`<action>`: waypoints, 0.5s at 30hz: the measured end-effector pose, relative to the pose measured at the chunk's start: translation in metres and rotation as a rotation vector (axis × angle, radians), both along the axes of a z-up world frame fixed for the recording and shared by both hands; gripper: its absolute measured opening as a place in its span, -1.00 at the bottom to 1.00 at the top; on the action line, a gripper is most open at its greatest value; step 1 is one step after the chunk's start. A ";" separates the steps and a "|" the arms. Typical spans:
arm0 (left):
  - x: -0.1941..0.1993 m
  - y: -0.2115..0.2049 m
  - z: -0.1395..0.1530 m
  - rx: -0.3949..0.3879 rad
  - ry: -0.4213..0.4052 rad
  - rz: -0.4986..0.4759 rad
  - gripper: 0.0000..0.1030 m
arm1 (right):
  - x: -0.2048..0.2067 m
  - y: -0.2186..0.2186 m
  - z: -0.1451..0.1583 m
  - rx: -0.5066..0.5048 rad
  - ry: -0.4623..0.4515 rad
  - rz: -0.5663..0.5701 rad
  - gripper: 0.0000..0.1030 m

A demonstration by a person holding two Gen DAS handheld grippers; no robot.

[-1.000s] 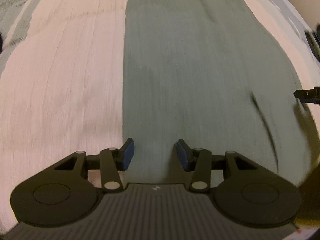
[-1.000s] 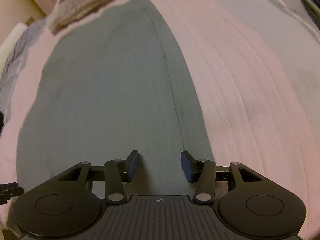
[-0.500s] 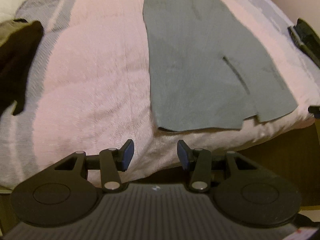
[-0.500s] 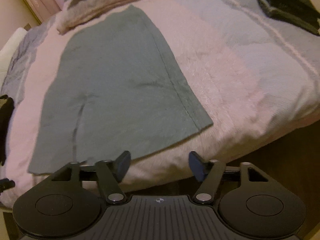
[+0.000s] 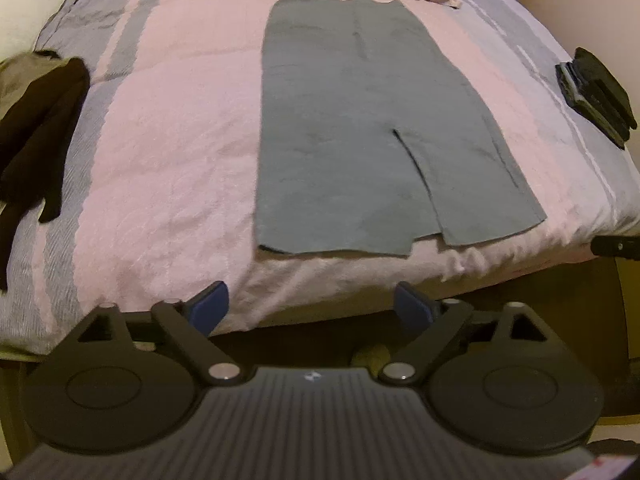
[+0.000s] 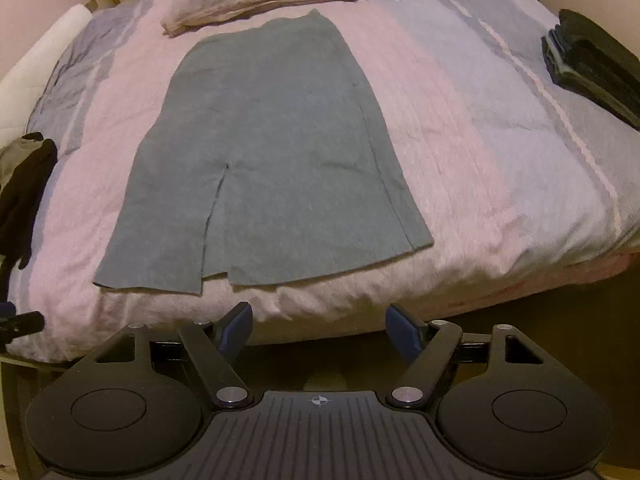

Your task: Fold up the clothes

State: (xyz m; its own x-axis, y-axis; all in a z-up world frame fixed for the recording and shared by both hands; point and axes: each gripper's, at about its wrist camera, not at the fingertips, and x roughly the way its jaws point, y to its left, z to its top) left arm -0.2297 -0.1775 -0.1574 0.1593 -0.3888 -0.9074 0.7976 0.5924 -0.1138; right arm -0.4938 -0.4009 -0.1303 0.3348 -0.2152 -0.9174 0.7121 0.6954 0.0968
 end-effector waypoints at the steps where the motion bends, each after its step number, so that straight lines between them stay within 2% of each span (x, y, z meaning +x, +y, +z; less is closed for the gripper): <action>1: -0.001 -0.002 0.002 -0.003 -0.003 0.002 0.79 | 0.003 0.001 0.003 0.010 -0.003 0.008 0.38; 4: -0.004 -0.005 0.006 -0.008 -0.003 0.010 0.93 | 0.008 0.003 0.007 0.020 0.004 0.035 0.39; 15: -0.011 -0.006 0.016 -0.019 -0.015 -0.009 0.97 | 0.010 0.022 0.013 0.023 0.002 0.086 0.39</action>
State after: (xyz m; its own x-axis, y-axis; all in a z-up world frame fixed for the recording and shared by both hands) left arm -0.2402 -0.1840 -0.1412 0.1694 -0.4073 -0.8974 0.8048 0.5827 -0.1125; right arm -0.4838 -0.3784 -0.1174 0.3492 -0.1646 -0.9225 0.6497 0.7519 0.1118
